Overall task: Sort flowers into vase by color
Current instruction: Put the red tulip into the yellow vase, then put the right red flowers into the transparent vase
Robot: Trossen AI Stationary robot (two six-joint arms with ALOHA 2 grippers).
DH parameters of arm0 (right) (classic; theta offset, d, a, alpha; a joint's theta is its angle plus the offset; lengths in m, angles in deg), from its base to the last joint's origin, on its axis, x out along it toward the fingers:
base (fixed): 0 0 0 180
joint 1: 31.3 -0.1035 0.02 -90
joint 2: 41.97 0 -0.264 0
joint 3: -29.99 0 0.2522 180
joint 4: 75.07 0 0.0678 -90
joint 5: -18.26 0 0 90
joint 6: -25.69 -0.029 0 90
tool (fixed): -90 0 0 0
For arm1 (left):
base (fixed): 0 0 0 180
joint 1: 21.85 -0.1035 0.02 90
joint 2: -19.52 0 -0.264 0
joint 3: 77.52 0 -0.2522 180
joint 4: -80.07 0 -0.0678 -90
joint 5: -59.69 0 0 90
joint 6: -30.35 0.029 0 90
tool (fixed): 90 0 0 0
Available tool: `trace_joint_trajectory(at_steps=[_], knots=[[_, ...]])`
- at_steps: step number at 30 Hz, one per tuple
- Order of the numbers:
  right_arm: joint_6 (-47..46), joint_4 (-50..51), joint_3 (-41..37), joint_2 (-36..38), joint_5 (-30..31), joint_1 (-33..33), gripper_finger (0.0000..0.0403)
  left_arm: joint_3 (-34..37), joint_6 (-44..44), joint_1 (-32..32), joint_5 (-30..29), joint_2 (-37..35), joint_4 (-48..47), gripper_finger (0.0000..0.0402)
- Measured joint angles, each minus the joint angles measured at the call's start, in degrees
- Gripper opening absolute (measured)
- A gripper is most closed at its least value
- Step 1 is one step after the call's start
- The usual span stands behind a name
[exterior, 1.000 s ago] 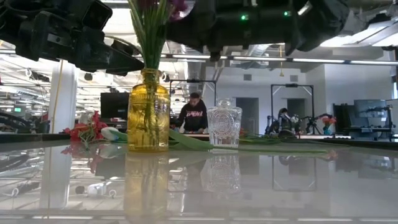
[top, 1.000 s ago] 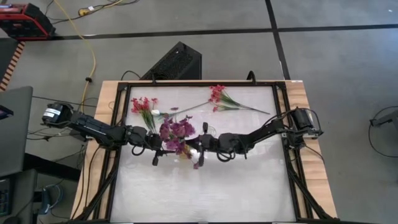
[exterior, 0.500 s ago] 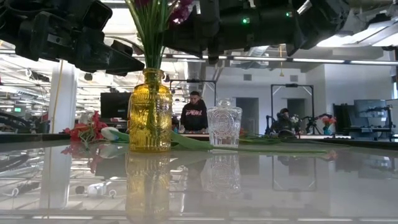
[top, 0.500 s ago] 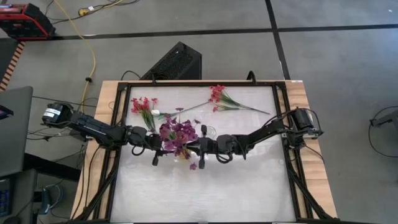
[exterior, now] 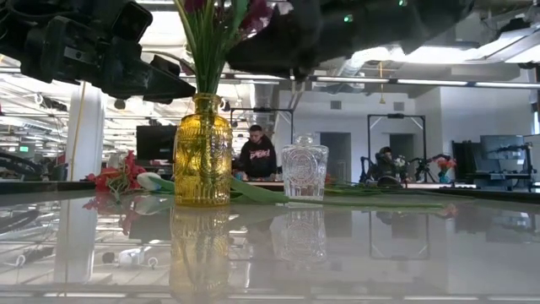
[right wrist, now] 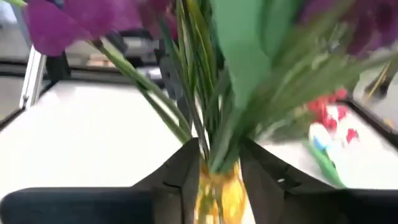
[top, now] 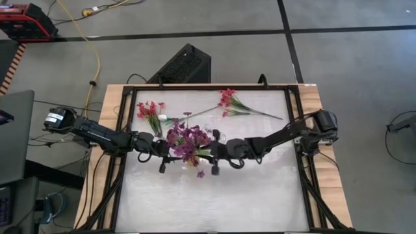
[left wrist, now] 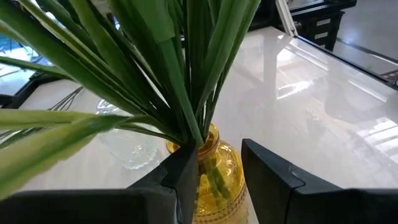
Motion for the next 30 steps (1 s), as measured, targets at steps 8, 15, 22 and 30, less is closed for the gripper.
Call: trace_joint_trajectory(at_steps=[8, 15, 22, 30], knots=[[-5.74, 25.79, 0.02, 9.77, -3.36, 0.73, 0.0222, 0.00, -0.09, 0.00, 0.00, 0.00, -0.23, 0.0114], [-10.93, 50.58, 0.02, 16.96, -5.80, 1.00, 0.0246, 0.00, -0.26, 0.00, 0.01, 0.00, -0.16, 0.0114], [-13.95, 69.32, 0.00, 20.48, -5.23, 4.95, 0.0245, 0.00, -0.68, 0.00, 0.02, 0.00, -0.03, 0.0114], [-7.40, 82.67, 0.00, 20.77, -4.68, 20.45, 0.0244, 0.00, -1.41, 0.00, 0.04, 0.00, -0.01, 0.0114]])
